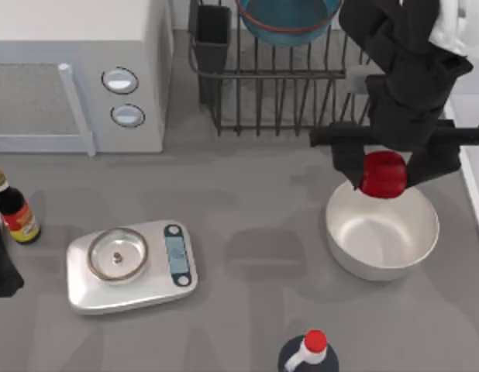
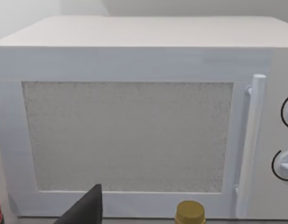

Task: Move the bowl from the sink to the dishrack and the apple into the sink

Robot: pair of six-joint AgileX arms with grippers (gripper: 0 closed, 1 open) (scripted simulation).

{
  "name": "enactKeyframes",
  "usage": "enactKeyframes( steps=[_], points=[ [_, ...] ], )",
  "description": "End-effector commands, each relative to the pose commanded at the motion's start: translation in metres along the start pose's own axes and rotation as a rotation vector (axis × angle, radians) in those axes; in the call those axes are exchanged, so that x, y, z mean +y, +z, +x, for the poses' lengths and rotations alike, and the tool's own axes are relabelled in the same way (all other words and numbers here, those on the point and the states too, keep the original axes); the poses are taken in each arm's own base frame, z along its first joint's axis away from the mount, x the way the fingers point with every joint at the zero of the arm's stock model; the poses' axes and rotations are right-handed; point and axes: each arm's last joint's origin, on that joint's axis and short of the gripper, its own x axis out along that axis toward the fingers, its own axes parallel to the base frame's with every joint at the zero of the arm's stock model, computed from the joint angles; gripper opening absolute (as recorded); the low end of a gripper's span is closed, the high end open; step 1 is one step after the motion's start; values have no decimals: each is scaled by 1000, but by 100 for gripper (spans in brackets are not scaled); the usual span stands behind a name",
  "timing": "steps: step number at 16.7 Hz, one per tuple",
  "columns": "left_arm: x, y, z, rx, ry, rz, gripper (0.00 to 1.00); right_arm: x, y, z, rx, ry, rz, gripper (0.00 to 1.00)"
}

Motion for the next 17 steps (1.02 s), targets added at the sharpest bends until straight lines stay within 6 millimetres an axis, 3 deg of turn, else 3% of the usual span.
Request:
enactKeyframes(
  steps=[5,8,12,17],
  points=[
    [0,0,0,0,0,0,100,0,1,8,10,27,-22,0],
    [0,0,0,0,0,0,100,-18,11,19,-31,112,-33,0],
    [0,0,0,0,0,0,100,-88,34,32,-214,190,89,0],
    [0,0,0,0,0,0,100,-172,55,20,-714,263,166,0]
  ],
)
